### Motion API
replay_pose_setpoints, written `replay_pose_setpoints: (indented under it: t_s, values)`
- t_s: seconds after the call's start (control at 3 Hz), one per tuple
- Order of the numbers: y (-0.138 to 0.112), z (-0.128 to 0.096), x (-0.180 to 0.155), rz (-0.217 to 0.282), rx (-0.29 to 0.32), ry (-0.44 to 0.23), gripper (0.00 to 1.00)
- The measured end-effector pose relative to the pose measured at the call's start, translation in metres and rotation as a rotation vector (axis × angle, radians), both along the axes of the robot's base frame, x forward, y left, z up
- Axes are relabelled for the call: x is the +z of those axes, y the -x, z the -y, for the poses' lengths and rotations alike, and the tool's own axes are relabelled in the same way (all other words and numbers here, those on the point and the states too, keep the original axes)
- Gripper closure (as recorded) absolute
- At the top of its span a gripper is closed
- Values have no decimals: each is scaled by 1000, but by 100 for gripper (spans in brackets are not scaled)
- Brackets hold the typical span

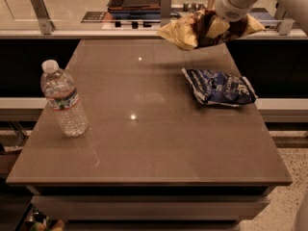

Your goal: Move brown chip bag near water bottle

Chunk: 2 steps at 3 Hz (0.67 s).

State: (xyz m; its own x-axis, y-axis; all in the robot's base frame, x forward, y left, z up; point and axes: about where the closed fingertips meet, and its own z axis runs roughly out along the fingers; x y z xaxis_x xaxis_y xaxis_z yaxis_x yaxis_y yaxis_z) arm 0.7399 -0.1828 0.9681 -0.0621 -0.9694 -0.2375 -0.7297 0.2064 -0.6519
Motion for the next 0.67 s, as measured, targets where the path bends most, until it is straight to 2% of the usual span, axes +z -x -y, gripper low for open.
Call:
replay_pose_setpoints:
  t_s: [0.67]
  values:
    - [48, -28, 34, 41, 3, 18, 100]
